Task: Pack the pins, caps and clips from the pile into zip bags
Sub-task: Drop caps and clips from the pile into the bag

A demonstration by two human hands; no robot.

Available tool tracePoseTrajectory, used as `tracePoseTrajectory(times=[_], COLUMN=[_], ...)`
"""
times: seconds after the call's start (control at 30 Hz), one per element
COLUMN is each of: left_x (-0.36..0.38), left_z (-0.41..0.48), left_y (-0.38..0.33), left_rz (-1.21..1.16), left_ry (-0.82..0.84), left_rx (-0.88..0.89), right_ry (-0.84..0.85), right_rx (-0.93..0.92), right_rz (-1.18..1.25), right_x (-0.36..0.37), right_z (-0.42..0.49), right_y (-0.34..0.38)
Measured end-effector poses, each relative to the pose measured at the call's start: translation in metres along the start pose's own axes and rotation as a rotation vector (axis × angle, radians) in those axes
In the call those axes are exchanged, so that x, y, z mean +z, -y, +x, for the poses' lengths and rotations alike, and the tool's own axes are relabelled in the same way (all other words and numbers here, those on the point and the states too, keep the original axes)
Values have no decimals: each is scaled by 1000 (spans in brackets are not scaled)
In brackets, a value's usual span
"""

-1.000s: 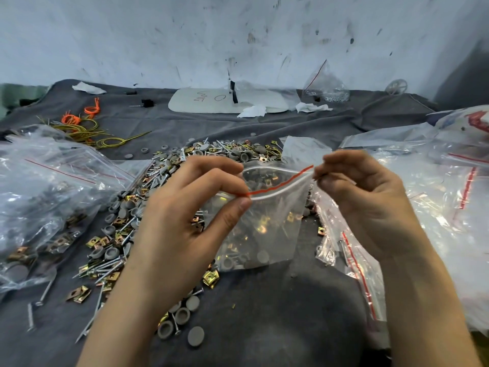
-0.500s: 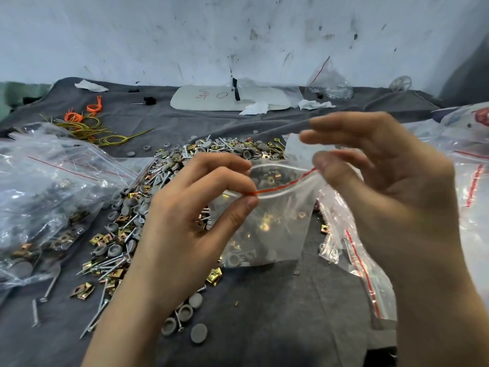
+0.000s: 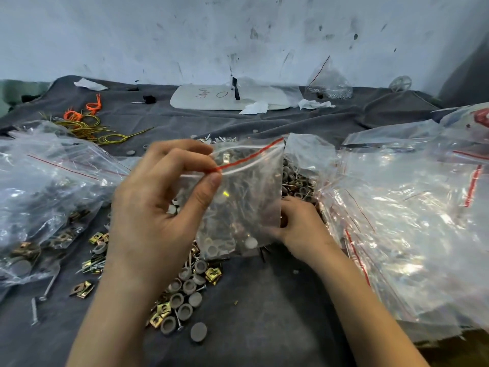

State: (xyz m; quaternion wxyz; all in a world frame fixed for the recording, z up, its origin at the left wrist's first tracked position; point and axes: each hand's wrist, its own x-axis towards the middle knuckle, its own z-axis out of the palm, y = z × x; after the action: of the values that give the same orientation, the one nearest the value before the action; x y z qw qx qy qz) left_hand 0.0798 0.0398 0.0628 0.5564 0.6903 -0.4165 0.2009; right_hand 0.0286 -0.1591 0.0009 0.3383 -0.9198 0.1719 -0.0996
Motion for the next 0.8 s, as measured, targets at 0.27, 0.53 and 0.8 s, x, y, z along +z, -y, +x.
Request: tracePoseTrajectory(times=[0.27,0.53,0.8], left_x=[-5,-11,-11], left_z=[0,1,0], left_y=[4,9,6], left_rz=[-19,-32,-17], left_ry=[-1,-1,23], left_rx=[2,16,18], right_ry=[-60,-167,-257], right_rx=[-63,-129,-128], right_rz=[-163,-30,749], right_x=[3,4,-18], right_z=[-3,-4,-7], right_y=[4,2,-2])
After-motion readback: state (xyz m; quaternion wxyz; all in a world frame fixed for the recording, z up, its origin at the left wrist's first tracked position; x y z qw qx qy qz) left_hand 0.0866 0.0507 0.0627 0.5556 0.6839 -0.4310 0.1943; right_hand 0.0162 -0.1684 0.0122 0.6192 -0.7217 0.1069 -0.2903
